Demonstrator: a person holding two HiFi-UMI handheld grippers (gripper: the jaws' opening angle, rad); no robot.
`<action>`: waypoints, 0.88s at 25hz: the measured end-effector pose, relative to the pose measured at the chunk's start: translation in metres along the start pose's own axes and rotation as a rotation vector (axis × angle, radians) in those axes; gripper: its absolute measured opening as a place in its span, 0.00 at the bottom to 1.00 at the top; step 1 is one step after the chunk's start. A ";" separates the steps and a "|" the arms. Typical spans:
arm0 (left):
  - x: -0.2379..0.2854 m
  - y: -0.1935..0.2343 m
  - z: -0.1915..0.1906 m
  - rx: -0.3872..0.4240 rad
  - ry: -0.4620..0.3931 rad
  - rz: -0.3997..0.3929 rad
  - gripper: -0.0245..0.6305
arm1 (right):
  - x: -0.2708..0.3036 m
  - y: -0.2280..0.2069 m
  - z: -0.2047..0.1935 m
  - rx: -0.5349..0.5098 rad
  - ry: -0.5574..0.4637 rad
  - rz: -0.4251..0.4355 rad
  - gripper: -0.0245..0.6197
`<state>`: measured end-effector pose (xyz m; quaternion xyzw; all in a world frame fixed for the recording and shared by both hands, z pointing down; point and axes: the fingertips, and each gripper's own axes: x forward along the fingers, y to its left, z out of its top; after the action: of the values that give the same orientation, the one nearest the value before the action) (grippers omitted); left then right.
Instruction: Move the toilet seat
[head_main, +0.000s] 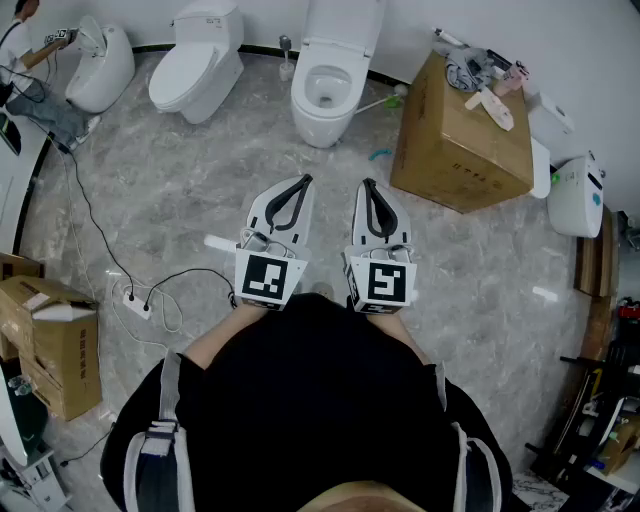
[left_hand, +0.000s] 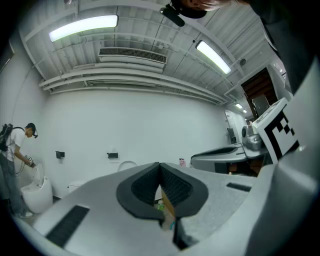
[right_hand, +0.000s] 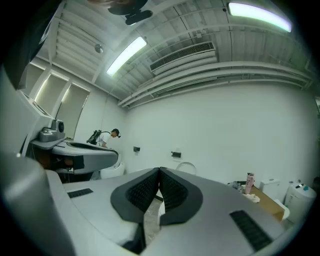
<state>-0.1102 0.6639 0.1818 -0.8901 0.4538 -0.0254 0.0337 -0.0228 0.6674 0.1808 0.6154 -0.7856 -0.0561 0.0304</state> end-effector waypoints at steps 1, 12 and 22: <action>0.001 0.001 0.000 0.001 -0.002 -0.002 0.05 | 0.002 0.000 0.000 -0.002 -0.001 -0.001 0.07; 0.010 0.025 -0.002 0.001 -0.018 -0.039 0.05 | 0.026 0.010 0.000 0.021 -0.004 -0.024 0.07; 0.022 0.052 -0.015 -0.020 -0.012 -0.071 0.05 | 0.048 0.014 -0.011 0.046 0.011 -0.068 0.07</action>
<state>-0.1400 0.6151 0.1925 -0.9061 0.4218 -0.0169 0.0266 -0.0470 0.6236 0.1929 0.6427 -0.7650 -0.0356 0.0184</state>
